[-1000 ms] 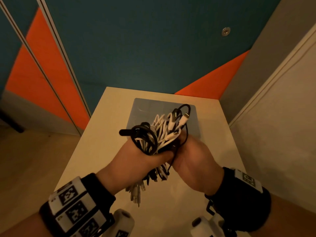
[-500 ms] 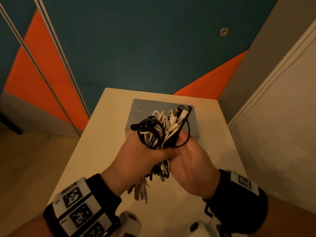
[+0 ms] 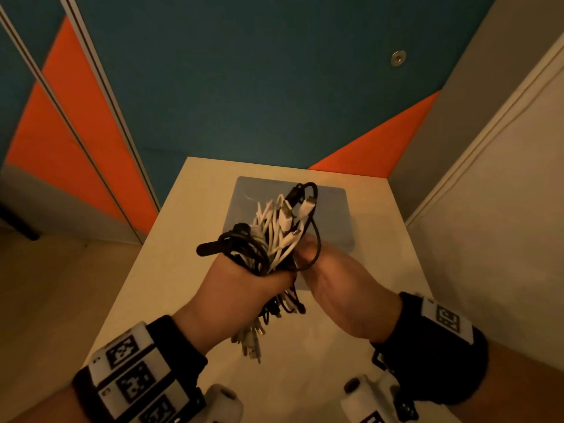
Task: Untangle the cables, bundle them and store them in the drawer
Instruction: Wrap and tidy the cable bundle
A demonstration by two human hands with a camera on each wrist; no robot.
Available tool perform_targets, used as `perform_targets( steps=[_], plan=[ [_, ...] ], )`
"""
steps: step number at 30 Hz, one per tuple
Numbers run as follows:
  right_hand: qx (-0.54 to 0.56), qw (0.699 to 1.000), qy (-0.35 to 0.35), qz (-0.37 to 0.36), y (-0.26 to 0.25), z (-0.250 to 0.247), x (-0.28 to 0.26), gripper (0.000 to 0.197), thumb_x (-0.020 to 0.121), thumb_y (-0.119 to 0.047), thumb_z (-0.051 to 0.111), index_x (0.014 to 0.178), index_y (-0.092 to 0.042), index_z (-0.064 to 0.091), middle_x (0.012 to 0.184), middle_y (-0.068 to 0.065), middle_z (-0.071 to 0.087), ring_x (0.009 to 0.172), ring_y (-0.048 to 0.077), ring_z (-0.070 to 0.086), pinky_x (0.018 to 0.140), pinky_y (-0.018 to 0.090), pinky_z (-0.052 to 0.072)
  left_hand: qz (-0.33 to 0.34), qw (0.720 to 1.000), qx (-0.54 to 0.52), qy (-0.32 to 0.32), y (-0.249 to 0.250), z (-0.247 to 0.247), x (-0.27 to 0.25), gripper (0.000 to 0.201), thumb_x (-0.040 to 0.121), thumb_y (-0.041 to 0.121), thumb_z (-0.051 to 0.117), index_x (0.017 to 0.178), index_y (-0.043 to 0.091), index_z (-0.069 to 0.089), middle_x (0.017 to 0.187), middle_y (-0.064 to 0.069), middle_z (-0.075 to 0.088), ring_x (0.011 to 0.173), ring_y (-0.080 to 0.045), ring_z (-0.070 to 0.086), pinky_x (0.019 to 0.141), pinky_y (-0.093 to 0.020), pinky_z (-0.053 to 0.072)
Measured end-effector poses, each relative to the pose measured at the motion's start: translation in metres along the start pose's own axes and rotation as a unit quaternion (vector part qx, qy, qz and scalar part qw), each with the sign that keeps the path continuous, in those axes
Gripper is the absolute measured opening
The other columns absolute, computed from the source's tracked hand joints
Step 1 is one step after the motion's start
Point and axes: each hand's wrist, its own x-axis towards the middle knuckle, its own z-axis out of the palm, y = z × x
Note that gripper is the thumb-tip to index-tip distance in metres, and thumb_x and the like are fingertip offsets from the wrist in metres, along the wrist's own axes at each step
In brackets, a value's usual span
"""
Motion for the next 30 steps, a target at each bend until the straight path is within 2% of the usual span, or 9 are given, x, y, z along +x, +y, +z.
perform_targets(
  steps=[5, 8, 10, 14, 17, 20, 24, 27, 30],
  plan=[
    [0.128, 0.988, -0.047, -0.079, -0.023, -0.006, 0.001, 0.075, 0.074, -0.031, 0.071, 0.142, -0.036, 0.04, 0.143, -0.006, 0.051, 0.128, 0.018, 0.053, 0.097, 0.03, 0.051, -0.019, 0.996, 0.062, -0.063, -0.011, -0.004, -0.002, 0.022, 0.08, -0.003, 0.072, 0.074, 0.018, 0.066, 0.072, -0.002, 0.067, 0.065, -0.016, 0.063, 0.061, -0.035, 0.053],
    [-0.034, 0.988, -0.089, -0.12, -0.023, -0.001, -0.001, 0.092, 0.062, -0.044, 0.085, 0.136, -0.058, 0.032, 0.15, -0.017, 0.037, 0.137, 0.009, 0.041, 0.104, 0.032, 0.045, -0.024, 0.991, 0.096, -0.088, -0.015, 0.0, -0.003, 0.037, 0.077, -0.003, 0.07, 0.059, 0.025, 0.054, 0.054, 0.011, 0.057, 0.049, -0.001, 0.05, 0.05, -0.02, 0.041],
    [-0.11, 0.981, -0.079, -0.142, -0.016, 0.0, -0.002, 0.087, 0.066, -0.03, 0.08, 0.138, -0.046, 0.033, 0.146, -0.02, 0.039, 0.135, 0.001, 0.04, 0.103, 0.025, 0.044, -0.036, 0.992, 0.076, -0.089, -0.015, 0.002, -0.002, 0.044, 0.076, -0.013, 0.067, 0.058, 0.025, 0.056, 0.052, 0.014, 0.06, 0.048, 0.003, 0.053, 0.05, -0.015, 0.042],
    [-0.128, 0.979, -0.065, -0.147, -0.009, 0.008, -0.004, 0.042, 0.086, -0.021, 0.063, 0.123, -0.029, 0.045, 0.1, -0.021, 0.056, 0.094, -0.002, 0.057, 0.082, 0.019, 0.05, -0.029, 0.992, 0.027, -0.116, -0.017, -0.001, 0.001, 0.038, 0.074, -0.018, 0.066, 0.074, 0.02, 0.065, 0.068, 0.001, 0.068, 0.064, -0.013, 0.065, 0.06, -0.027, 0.052],
    [-0.157, 0.972, -0.04, -0.169, -0.003, 0.01, -0.004, 0.02, 0.087, -0.028, 0.06, 0.105, -0.028, 0.05, 0.104, -0.011, 0.059, 0.096, 0.004, 0.057, 0.081, 0.021, 0.05, -0.024, 0.99, 0.0, -0.142, -0.019, -0.002, 0.0, 0.031, 0.073, -0.021, 0.066, 0.085, 0.008, 0.065, 0.074, -0.001, 0.068, 0.071, -0.009, 0.065, 0.065, -0.023, 0.053],
    [-0.141, 0.975, -0.055, -0.165, 0.002, 0.01, -0.003, 0.034, 0.079, -0.026, 0.065, 0.111, -0.026, 0.051, 0.111, 0.014, 0.054, 0.096, 0.016, 0.056, 0.084, 0.031, 0.051, -0.019, 0.989, -0.009, -0.15, -0.022, -0.001, -0.001, 0.028, 0.078, -0.017, 0.066, 0.09, 0.009, 0.066, 0.08, 0.004, 0.07, 0.077, -0.009, 0.067, 0.069, -0.024, 0.054],
    [-0.163, 0.971, -0.072, -0.157, 0.008, 0.003, -0.001, 0.087, 0.056, -0.017, 0.093, 0.128, -0.033, 0.047, 0.126, 0.0, 0.053, 0.119, 0.011, 0.055, 0.095, 0.026, 0.046, 0.032, 0.99, -0.002, -0.139, -0.025, -0.002, 0.001, 0.035, 0.09, -0.002, 0.063, 0.118, 0.017, 0.066, 0.113, 0.001, 0.07, 0.109, -0.017, 0.066, 0.091, -0.033, 0.054],
    [-0.202, 0.96, -0.025, -0.192, 0.008, 0.006, 0.002, 0.063, 0.065, 0.0, 0.081, 0.117, -0.022, 0.052, 0.111, 0.006, 0.059, 0.103, 0.018, 0.062, 0.087, 0.03, 0.053, 0.014, 0.987, -0.056, -0.147, -0.02, 0.001, 0.001, 0.038, 0.083, 0.016, 0.061, 0.109, 0.043, 0.069, 0.108, 0.015, 0.071, 0.105, -0.005, 0.065, 0.088, -0.022, 0.052],
    [-0.203, 0.947, -0.005, -0.249, 0.005, 0.013, 0.003, 0.04, 0.068, 0.011, 0.068, 0.099, -0.009, 0.052, 0.09, 0.015, 0.057, 0.081, 0.032, 0.058, 0.072, 0.043, 0.051, 0.026, 0.991, -0.027, -0.132, -0.023, 0.007, 0.004, 0.027, 0.076, 0.025, 0.059, 0.096, 0.039, 0.071, 0.092, 0.017, 0.072, 0.089, -0.002, 0.067, 0.077, -0.02, 0.052]
  ],
)
